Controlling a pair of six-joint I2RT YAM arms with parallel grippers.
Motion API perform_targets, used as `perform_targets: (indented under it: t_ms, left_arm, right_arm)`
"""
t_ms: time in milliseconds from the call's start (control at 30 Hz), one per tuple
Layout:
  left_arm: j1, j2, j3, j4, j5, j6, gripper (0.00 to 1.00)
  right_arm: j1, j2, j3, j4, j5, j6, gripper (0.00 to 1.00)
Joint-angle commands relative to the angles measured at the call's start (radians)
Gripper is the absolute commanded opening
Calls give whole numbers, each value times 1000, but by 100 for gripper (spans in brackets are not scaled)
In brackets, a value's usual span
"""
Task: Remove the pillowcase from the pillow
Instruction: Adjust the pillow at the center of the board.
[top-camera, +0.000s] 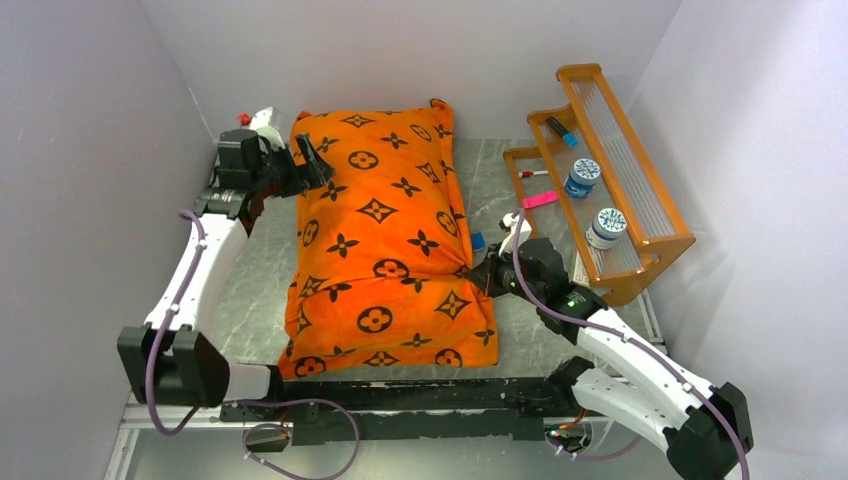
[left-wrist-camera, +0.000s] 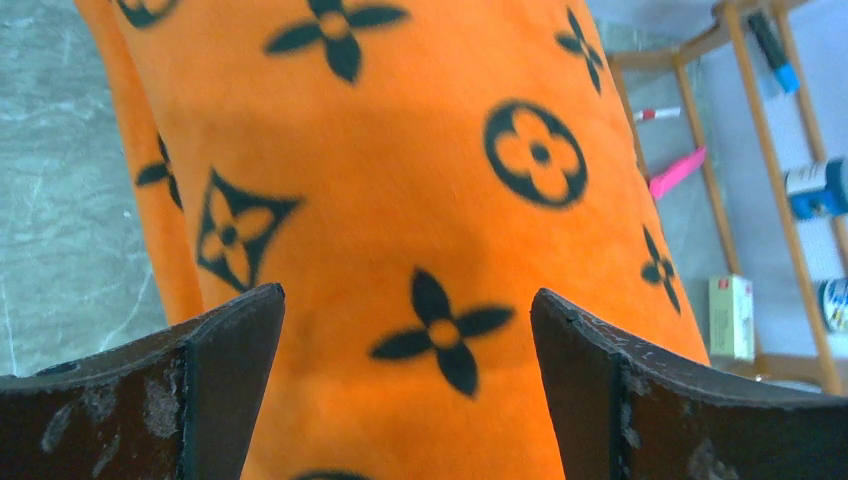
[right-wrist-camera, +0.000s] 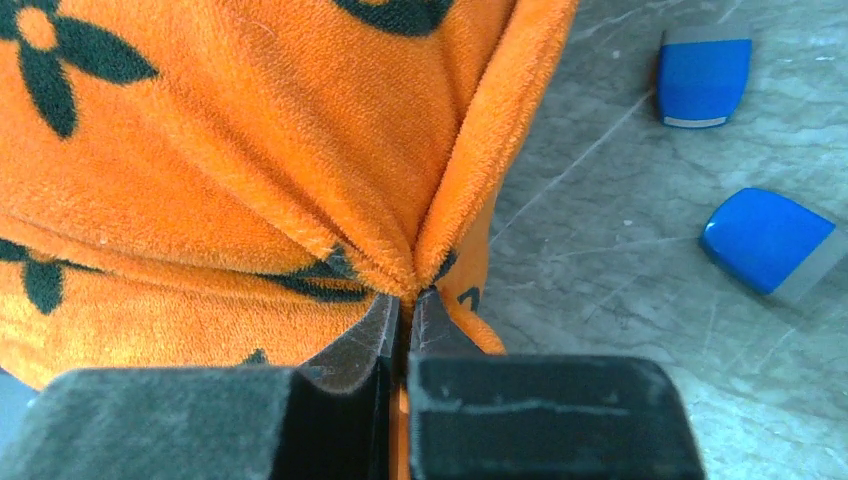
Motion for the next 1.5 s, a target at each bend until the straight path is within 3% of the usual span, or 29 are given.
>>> perform_targets:
  t_ms: [0, 233, 467, 600, 767, 933, 967, 1267, 1467]
  left_arm:
    - [95, 88, 68, 134, 110, -108, 98]
    - [139, 270, 122, 226, 176, -195, 98]
    - [122, 451, 102, 512, 508, -338, 98]
    - [49, 464, 107, 516, 497, -306, 98]
    - [41, 452, 55, 619, 525, -371, 65]
    - [57, 396, 77, 535, 464, -295, 11]
    - [69, 376, 74, 531, 448, -289, 6]
    - [221, 217, 64, 486, 372, -270, 5]
    - [272, 146, 100, 373, 282, -164, 5]
  right_arm:
    - [-23, -43, -10, -5, 102, -34, 0]
    - [-23, -64, -45, 38, 54, -19, 0]
    - [-22, -52, -70, 67, 28, -22, 0]
    - [-23, -28, -55, 80, 19, -28, 0]
    - [-23, 5, -17, 92, 19, -38, 0]
    - [-22, 53, 47, 93, 44, -58, 0]
    - [-23, 65, 62, 94, 50, -64, 0]
    - [-22, 243, 238, 178, 91, -116, 0]
    - [-22, 411, 374, 315, 85, -181, 0]
